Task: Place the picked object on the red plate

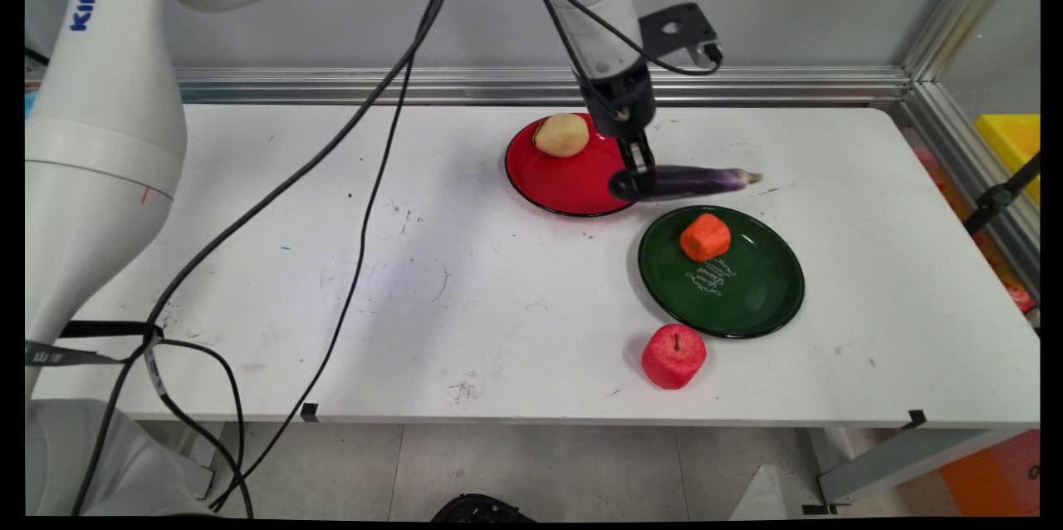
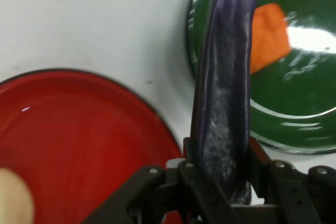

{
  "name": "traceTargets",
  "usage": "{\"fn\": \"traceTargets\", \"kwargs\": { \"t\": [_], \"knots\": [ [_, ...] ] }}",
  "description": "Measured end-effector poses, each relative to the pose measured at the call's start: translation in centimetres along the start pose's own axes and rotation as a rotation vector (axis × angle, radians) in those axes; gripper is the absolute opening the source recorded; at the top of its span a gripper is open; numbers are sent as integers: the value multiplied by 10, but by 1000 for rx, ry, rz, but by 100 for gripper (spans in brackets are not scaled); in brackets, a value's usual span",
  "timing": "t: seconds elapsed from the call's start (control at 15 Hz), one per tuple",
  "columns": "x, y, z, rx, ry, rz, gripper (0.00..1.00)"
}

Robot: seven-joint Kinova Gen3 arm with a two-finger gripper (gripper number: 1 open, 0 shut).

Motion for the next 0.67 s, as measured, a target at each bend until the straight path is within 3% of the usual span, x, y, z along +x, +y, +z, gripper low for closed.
{"fn": "traceTargets", "kwargs": {
  "t": [0.67],
  "knots": [
    [-40,-50,-4,109,-32,-30,0]
  ]
}}
